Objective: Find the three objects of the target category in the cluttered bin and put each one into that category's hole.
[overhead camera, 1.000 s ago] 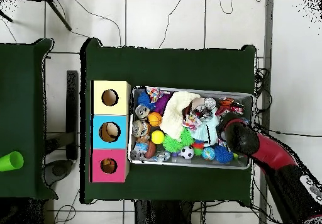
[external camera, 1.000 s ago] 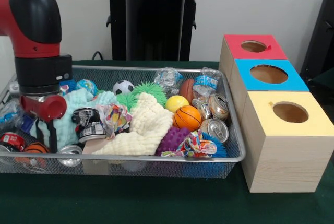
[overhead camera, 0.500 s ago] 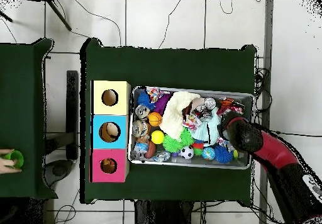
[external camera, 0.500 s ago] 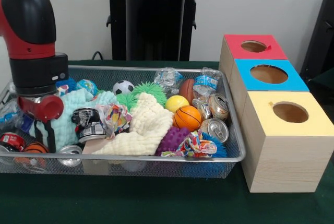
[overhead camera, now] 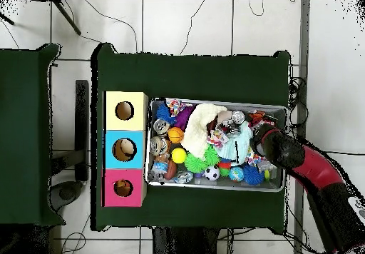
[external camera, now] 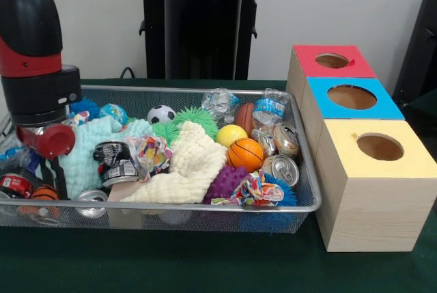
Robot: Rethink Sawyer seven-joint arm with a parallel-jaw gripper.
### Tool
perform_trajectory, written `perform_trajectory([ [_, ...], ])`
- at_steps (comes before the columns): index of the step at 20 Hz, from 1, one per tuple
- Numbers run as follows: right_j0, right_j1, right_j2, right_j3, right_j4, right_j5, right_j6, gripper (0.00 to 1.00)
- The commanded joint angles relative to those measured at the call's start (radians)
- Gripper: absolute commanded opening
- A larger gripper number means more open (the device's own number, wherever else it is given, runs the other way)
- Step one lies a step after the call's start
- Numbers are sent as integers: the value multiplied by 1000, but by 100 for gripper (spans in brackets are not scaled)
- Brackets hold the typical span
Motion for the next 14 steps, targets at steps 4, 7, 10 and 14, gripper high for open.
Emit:
perform_trajectory([
  [4,12,17,67,-116,54,165,-30,100],
  [7,32,24,50,-127,49,151,-9,100],
  [10,69,56,20,-167,35,126,15,100],
  [14,102,102,-17,-184,-2,37,38,100],
])
